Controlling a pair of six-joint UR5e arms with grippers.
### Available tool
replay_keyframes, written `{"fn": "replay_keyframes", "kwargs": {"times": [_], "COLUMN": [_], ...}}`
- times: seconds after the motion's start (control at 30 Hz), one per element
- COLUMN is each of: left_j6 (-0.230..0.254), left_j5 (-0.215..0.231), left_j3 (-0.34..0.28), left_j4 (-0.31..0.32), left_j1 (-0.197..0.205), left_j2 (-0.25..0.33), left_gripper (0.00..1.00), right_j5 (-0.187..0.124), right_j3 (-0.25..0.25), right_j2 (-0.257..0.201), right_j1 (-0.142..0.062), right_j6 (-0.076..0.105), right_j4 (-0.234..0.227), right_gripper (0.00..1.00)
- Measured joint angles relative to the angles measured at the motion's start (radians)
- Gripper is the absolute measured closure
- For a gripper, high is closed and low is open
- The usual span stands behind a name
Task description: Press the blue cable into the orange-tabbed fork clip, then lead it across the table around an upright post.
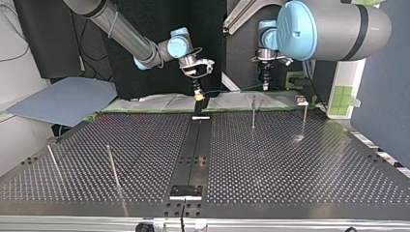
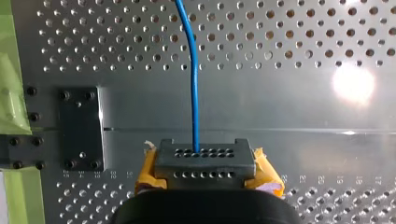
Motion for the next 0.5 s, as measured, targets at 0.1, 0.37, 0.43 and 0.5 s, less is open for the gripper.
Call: {"fn": "replay_keyframes", "kwargs": {"times": [0.1,0.37,0.43,0.5], "left_j6": [0.0,0.038,0.043,0.045], "left_j5": [0.019,0.03,0.031,0.031], "left_j3": [0.0,-0.013,-0.025,-0.033], "left_j4": [-0.002,0.006,0.017,0.023], "left_j1": [0.023,0.042,0.041,0.04], "left_j2": [0.001,0.009,0.022,0.035], "left_gripper": [1.0,1.0,1.0,1.0], "right_j5": [-0.002,-0.005,-0.005,-0.004], "right_j3": [-0.006,-0.016,-0.018,-0.021], "right_j2": [0.002,0.003,0.003,0.003], "right_j1": [0.006,0.01,0.01,0.011], "right_j6": [-0.003,-0.009,-0.009,-0.007], "right_j4": [0.001,0.0,0.0,-0.001], "right_gripper": [1.0,1.0,1.0,1.0]}}
